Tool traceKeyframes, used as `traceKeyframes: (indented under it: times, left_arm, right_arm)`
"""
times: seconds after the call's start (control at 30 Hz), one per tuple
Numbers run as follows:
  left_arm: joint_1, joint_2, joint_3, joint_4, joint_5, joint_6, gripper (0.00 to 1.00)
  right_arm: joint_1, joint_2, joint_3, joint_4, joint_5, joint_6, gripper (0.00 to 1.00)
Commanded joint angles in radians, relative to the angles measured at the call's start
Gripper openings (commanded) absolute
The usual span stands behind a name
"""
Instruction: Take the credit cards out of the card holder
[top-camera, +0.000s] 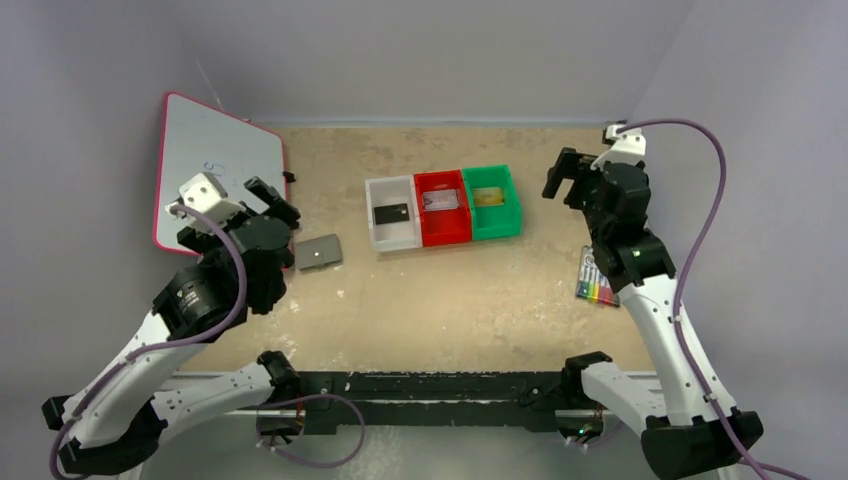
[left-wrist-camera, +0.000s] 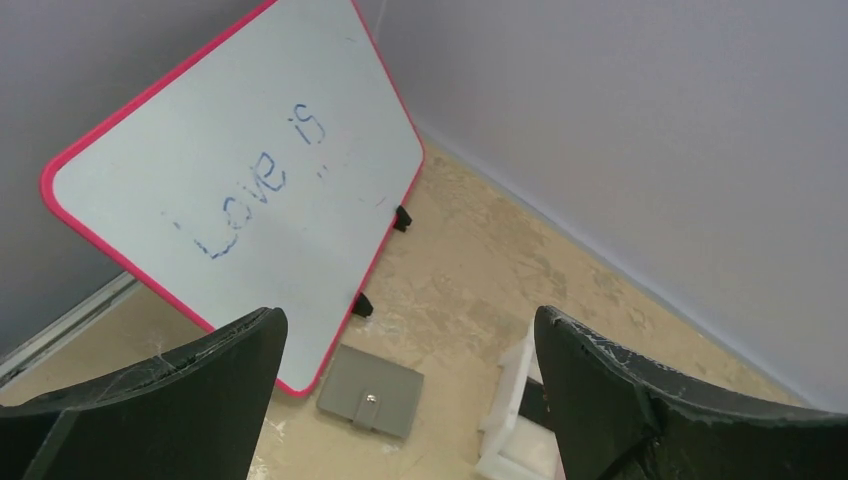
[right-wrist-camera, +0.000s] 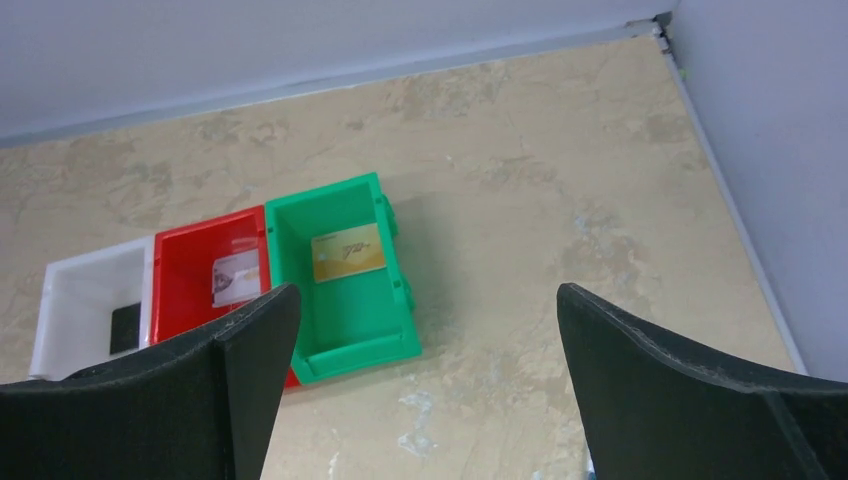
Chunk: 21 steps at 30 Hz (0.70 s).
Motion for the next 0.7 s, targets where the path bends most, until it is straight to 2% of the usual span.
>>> traceKeyframes:
  times: [0.0,0.23,0.37,0.53,0.67]
  left_arm:
    - [0.148,0.014,-0.018,0.071,0.137,0.05,0.95]
    - [0.439,0.056,-0.053,0.076,0.423,0.098,0.98]
    - [0.573,0.088,-0.111,0.122,0.671,0.117,0.98]
    - [0.694,0.165,-0.181,0.156,0.977,0.138,0.99]
    - [0.749,0.181,-0.218,0.171,1.128,0.164,1.0]
  right_arm:
    - [-0.016,0.002,-0.033,0.042,-0.123,0.048,1.0]
    - [-0.033,0.042,-0.118,0.088,-0.374,0.126,1.0]
    - [0.002,0.102,-0.147,0.106,-0.497,0.157,1.0]
    - [0.127,0.215,-0.134,0.083,-0.508,0.194,1.0]
    - [0.246,0.288,-0.131,0.111,-0.485,0.236,1.0]
